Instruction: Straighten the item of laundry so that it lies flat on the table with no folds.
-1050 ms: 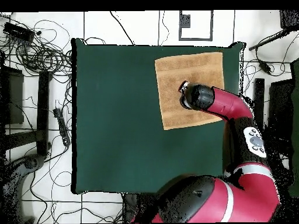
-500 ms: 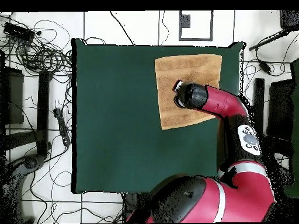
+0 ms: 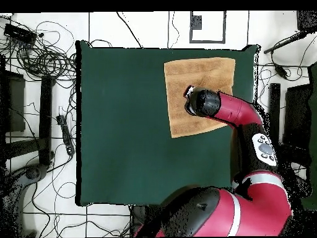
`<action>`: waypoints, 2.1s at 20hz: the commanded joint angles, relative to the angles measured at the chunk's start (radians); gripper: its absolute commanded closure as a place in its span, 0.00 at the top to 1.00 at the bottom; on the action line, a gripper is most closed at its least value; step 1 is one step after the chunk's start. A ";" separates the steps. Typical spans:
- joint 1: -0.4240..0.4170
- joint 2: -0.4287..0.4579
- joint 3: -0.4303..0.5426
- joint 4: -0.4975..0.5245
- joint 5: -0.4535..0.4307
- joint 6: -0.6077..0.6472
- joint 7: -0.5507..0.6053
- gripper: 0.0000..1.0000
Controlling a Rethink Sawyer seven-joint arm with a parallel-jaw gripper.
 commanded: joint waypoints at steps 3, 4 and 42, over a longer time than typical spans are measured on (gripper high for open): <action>0.032 0.073 0.078 0.093 0.036 0.046 0.088 1.00; 0.028 0.072 0.077 0.085 0.032 0.064 0.073 1.00; -0.262 0.272 0.239 -0.341 -0.158 0.287 -0.406 1.00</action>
